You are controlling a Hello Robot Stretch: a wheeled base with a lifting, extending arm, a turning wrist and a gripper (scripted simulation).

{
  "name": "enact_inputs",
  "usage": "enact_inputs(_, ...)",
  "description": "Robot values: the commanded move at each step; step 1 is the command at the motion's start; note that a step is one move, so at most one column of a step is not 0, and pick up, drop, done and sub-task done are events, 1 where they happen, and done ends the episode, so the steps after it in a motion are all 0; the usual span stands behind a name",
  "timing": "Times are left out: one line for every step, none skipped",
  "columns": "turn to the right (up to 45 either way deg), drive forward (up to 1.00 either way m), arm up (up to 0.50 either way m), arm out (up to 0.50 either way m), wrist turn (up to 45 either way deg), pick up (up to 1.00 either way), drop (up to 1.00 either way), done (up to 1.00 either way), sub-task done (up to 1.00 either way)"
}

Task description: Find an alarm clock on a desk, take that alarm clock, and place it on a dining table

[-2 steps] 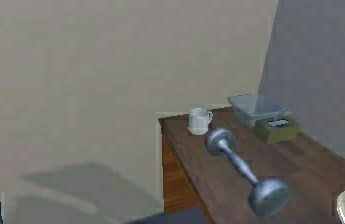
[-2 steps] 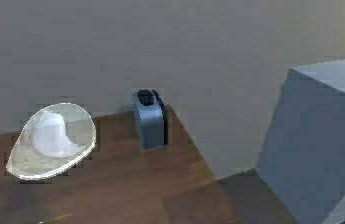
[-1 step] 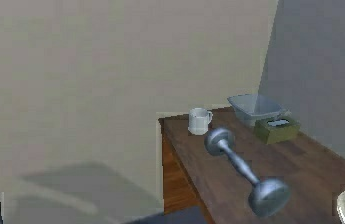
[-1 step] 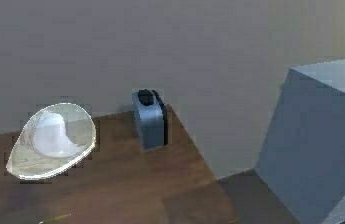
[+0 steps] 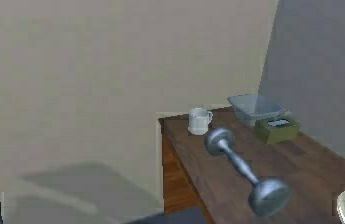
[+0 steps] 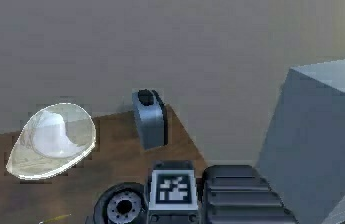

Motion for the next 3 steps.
enact_inputs(0.0,0.00,0.00,0.28,0.0,0.00,0.00,0.00,0.00)
enact_inputs(0.0,0.00,0.00,0.00,45.0,0.00,0.00,0.00,0.00)
enact_inputs(0.0,0.00,0.00,0.00,45.0,0.00,0.00,0.00,0.00)
